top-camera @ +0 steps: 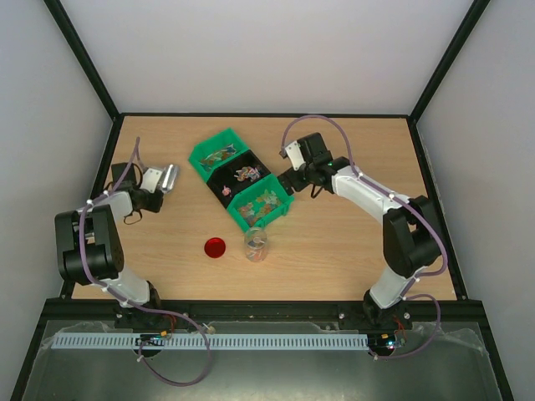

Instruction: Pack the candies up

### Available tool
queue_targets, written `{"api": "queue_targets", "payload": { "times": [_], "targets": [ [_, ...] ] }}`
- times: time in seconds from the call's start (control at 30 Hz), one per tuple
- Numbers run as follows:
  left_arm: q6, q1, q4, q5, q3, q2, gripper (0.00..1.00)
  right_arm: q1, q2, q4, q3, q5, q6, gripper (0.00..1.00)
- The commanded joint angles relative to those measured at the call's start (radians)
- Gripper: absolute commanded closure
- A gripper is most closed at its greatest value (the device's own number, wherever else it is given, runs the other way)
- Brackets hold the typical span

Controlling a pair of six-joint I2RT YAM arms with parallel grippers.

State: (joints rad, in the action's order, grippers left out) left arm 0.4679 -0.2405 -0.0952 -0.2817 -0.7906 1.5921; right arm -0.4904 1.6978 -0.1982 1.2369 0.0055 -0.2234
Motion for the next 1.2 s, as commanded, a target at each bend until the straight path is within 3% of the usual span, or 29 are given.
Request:
{"api": "queue_targets", "payload": {
  "times": [0.0,0.2,0.37,0.47,0.53,0.8,0.97,1.17],
  "targets": [
    [0.021,-0.015,-0.007,-0.033,0.025,-0.009,0.82,0.007,-0.057,-0.015,0.02,-0.015,0.011,0.01],
    [0.033,-0.031,-0.075,-0.084,-0.005,-0.056,0.72,0.01,-0.086,-0.034,0.047,-0.043,0.021,0.01],
    [0.035,-0.031,-0.12,-0.12,-0.026,-0.155,0.5,0.016,-0.137,-0.027,0.054,-0.081,0.014,0.01],
    [0.032,-0.031,-0.15,-0.144,-0.041,-0.218,0.31,0.016,-0.155,-0.052,0.073,-0.112,-0.011,0.01],
    [0.035,-0.032,-0.174,-0.17,-0.053,-0.262,0.02,0.016,-0.16,-0.087,0.101,-0.155,-0.024,0.02],
    [-0.089,-0.032,-0.186,-0.205,-0.085,-0.434,0.01,-0.005,-0.2,-0.166,0.192,-0.432,-0.083,0.01],
    [-0.194,-0.031,-0.154,-0.25,-0.05,-0.518,0.01,-0.114,-0.203,-0.206,0.231,-0.43,-0.145,0.01],
    [-0.23,-0.032,-0.118,-0.252,-0.015,-0.583,0.0,-0.296,-0.033,-0.37,0.414,-0.331,-0.178,0.01]
  ]
}}
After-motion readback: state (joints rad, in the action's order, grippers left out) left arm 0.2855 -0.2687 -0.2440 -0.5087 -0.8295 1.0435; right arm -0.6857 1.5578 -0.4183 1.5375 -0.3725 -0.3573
